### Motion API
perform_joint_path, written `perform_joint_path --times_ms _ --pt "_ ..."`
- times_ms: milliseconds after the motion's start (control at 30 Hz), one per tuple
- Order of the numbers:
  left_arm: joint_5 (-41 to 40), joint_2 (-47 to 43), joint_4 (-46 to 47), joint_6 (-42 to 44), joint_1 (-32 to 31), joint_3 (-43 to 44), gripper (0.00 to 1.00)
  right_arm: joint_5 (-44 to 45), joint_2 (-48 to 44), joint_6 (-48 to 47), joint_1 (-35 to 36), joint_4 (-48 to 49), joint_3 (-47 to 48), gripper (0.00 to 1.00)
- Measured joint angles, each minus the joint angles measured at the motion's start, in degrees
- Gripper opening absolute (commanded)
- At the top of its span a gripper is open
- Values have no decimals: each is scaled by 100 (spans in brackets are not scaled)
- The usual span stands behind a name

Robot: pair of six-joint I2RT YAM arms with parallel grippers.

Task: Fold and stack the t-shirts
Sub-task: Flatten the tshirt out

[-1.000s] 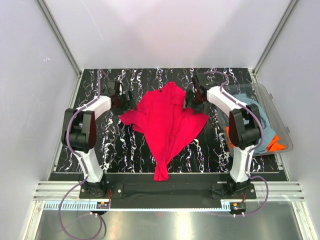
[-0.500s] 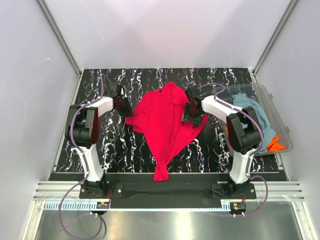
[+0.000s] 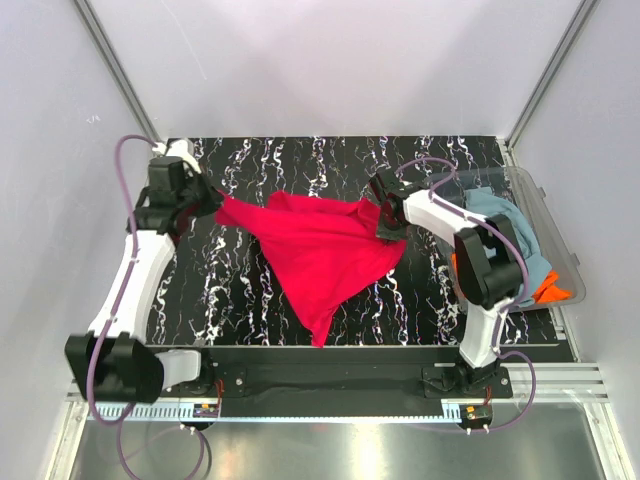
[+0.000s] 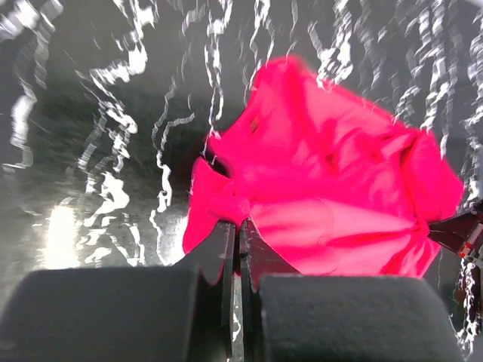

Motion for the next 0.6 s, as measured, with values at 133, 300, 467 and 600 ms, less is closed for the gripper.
perform_joint_path --times_ms 133,300,467,600 --pt "-122 -529 -229 118 57 243 0 302 -789 -372 0 -223 -140 0" --pt "-92 -835 -409 118 70 439 0 605 -2124 -643 0 -581 -133 0" --pt "-111 -1145 -577 114 70 420 0 621 -2903 -901 0 -903 271 0" --pt "-208 -1252 -717 114 70 382 0 503 -2529 -999 0 -1191 1071 0"
